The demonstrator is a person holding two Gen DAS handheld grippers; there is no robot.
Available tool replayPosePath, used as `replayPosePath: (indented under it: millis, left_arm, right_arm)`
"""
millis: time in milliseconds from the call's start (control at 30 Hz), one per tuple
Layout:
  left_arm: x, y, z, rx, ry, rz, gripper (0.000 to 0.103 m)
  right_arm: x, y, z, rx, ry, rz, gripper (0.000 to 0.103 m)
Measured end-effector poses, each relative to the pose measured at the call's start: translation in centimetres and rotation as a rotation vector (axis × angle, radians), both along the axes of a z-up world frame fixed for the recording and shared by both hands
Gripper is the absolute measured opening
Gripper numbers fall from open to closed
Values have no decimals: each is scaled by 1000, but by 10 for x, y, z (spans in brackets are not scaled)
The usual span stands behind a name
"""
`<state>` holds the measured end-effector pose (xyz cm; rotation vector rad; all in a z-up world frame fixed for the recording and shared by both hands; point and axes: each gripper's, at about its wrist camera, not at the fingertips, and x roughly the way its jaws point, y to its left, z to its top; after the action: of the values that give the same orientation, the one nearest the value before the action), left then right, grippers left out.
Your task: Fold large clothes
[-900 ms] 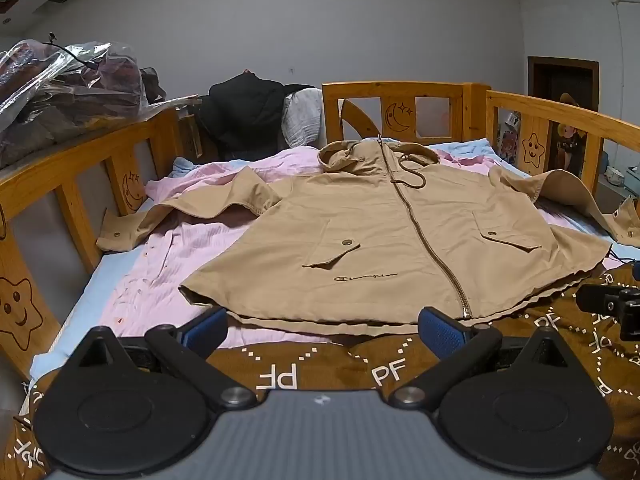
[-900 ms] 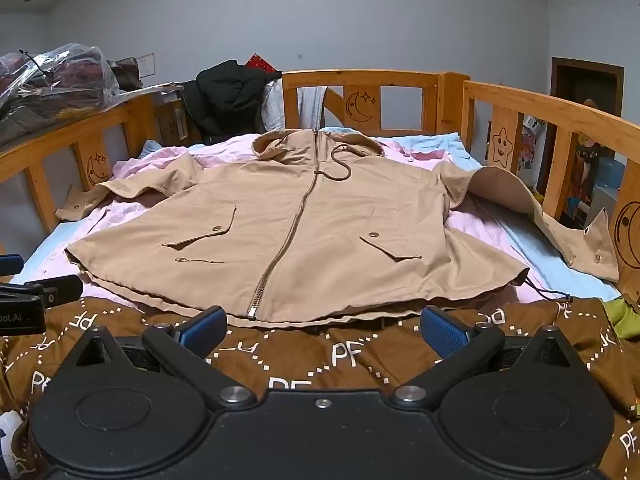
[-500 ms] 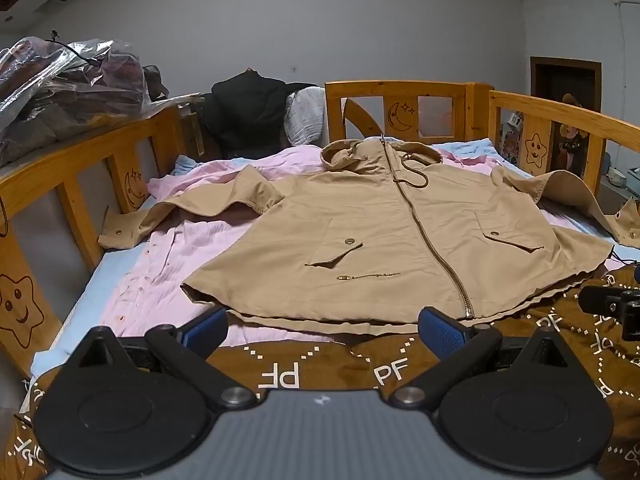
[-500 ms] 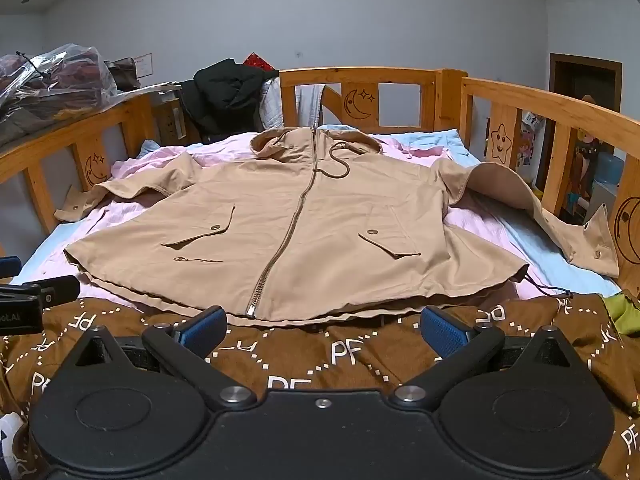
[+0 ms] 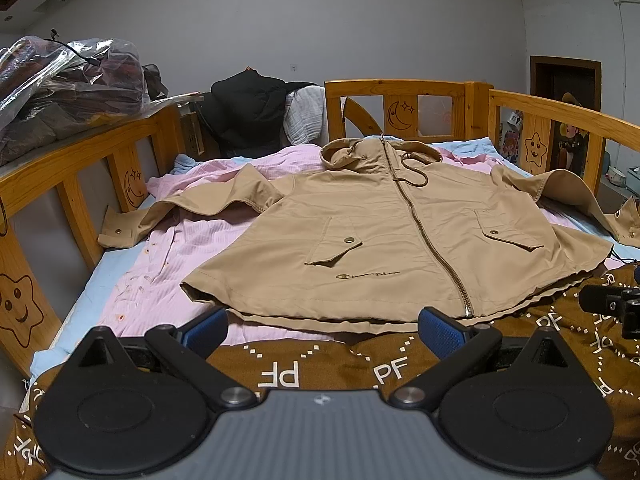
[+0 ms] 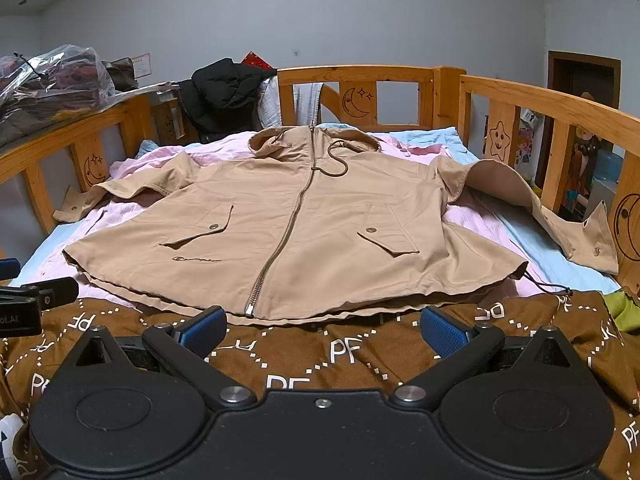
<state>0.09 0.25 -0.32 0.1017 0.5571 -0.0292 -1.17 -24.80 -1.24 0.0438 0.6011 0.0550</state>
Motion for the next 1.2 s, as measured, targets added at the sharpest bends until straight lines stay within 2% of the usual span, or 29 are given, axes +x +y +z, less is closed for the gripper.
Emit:
replayPosePath:
  millis: [1200]
  left_arm:
    - [0, -2, -1, -2, 3, 2, 103]
  right_arm:
    - [1, -1, -2, 7, 9, -3, 103]
